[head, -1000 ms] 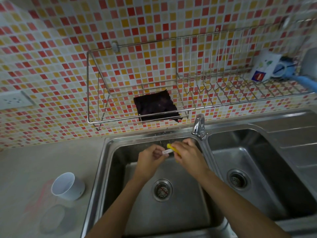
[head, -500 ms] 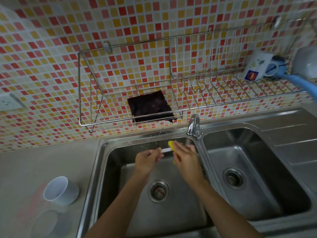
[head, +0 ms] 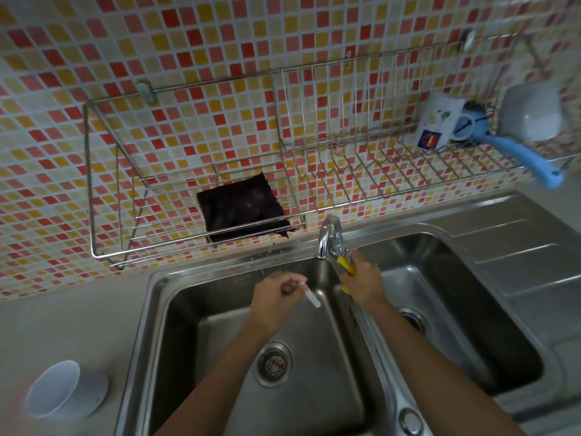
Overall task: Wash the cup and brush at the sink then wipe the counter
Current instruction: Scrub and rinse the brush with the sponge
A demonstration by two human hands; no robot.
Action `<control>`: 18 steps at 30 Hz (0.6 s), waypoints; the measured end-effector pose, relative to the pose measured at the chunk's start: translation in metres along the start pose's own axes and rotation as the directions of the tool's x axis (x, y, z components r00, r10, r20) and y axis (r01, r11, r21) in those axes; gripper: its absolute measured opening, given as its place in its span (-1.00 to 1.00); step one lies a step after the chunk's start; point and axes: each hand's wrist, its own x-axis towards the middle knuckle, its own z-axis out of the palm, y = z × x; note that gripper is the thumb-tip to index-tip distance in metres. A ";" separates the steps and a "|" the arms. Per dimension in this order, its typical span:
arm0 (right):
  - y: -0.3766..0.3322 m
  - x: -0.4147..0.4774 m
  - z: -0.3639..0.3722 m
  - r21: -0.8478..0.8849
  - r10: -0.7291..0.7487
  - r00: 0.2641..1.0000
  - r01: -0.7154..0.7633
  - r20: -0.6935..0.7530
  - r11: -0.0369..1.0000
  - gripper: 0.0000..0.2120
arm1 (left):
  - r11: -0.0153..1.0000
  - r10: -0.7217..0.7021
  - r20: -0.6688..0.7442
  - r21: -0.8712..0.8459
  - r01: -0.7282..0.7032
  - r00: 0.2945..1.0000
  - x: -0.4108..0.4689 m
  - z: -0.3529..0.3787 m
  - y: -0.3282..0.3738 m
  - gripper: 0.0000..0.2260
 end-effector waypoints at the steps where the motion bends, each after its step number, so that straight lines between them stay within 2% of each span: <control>1: -0.001 0.005 0.000 -0.012 0.010 0.999 -0.010 0.042 1.000 -0.65 | 1.000 0.020 0.010 0.000 -0.020 1.000 0.004 0.004 0.002 -0.87; 3: -0.003 0.010 0.001 -0.041 -0.002 0.991 0.007 0.134 0.999 -0.64 | 0.999 0.041 0.020 -0.010 -0.041 0.999 0.012 0.011 0.008 -0.86; 5: -0.003 0.009 0.001 -0.074 -0.064 0.965 0.086 0.253 0.994 -0.62 | 0.998 0.056 0.023 -0.017 -0.056 0.998 0.019 0.017 0.013 -0.87; 7: -0.002 0.006 0.000 -0.041 -0.115 0.951 0.133 0.288 0.990 -0.58 | 0.997 0.075 0.027 -0.017 -0.075 0.997 0.024 0.023 0.015 -0.87; 10: 0.002 0.002 -0.001 0.106 -0.030 0.987 0.013 0.156 0.994 -0.51 | 0.996 0.091 0.015 -0.023 -0.090 0.996 0.028 0.027 0.013 -0.86; 12: 0.007 -0.002 0.001 0.323 0.137 0.985 -0.165 0.107 0.932 -0.56 | 0.993 0.111 0.024 -0.029 -0.111 0.993 0.027 0.027 0.014 -0.85; 13: 0.012 -0.004 0.002 0.472 0.234 0.964 -0.266 0.127 0.841 -0.59 | 0.992 0.127 0.021 -0.025 -0.127 0.992 0.026 0.026 0.014 -0.84; 15: 0.018 -0.012 0.003 0.710 0.354 0.902 -0.418 0.248 0.566 -0.65 | 0.990 0.141 0.003 -0.022 -0.141 0.990 0.025 0.022 0.011 -0.84; 17: 0.020 -0.023 0.001 0.805 0.353 0.840 -0.517 0.413 0.289 -0.66 | 0.990 0.144 -0.013 -0.012 -0.144 0.990 0.024 0.018 0.008 -0.84; 18: 0.020 -0.029 -0.001 0.814 0.344 0.812 -0.551 0.472 0.184 -0.66 | 0.988 0.154 -0.018 0.004 -0.154 0.988 0.024 0.016 0.007 -0.84</control>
